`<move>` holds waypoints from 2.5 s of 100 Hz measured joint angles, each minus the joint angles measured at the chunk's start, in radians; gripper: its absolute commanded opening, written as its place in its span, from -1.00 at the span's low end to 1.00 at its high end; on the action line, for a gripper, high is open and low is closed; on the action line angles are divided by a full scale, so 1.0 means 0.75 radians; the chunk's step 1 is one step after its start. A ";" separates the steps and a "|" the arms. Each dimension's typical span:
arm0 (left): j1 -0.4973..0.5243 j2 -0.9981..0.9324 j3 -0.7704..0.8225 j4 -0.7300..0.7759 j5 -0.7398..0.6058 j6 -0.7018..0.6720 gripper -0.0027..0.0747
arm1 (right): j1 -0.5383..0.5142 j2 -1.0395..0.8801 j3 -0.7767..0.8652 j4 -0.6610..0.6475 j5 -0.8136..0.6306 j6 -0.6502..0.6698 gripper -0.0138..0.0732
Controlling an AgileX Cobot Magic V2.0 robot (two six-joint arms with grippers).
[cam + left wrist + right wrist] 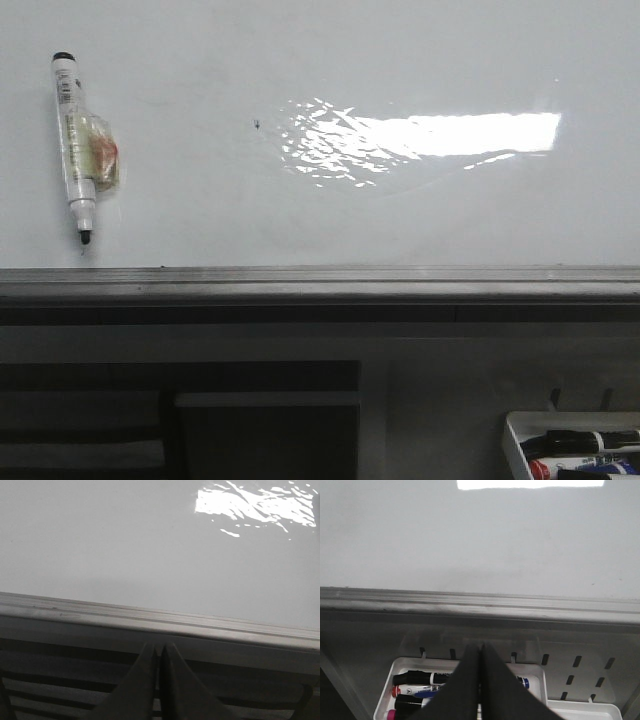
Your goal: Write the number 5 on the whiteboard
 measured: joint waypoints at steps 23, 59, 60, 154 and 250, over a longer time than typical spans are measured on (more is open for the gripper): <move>0.000 0.000 0.000 0.000 0.000 0.000 -0.98 | 0.000 0.000 0.000 0.000 0.000 0.000 -0.82; 0.000 0.000 0.000 0.000 0.000 0.000 -0.98 | 0.000 0.000 0.000 0.000 0.000 0.000 -0.82; 0.000 0.000 0.000 0.000 0.000 0.000 -0.98 | 0.000 0.000 0.000 0.000 0.000 0.000 -0.82; 0.000 0.000 0.000 0.012 -0.007 0.000 -0.98 | 0.000 0.000 0.005 0.000 -0.059 0.000 -0.82; 0.000 0.000 0.000 -0.002 -0.320 0.000 -0.99 | 0.000 0.000 0.008 0.103 -0.154 0.000 -0.82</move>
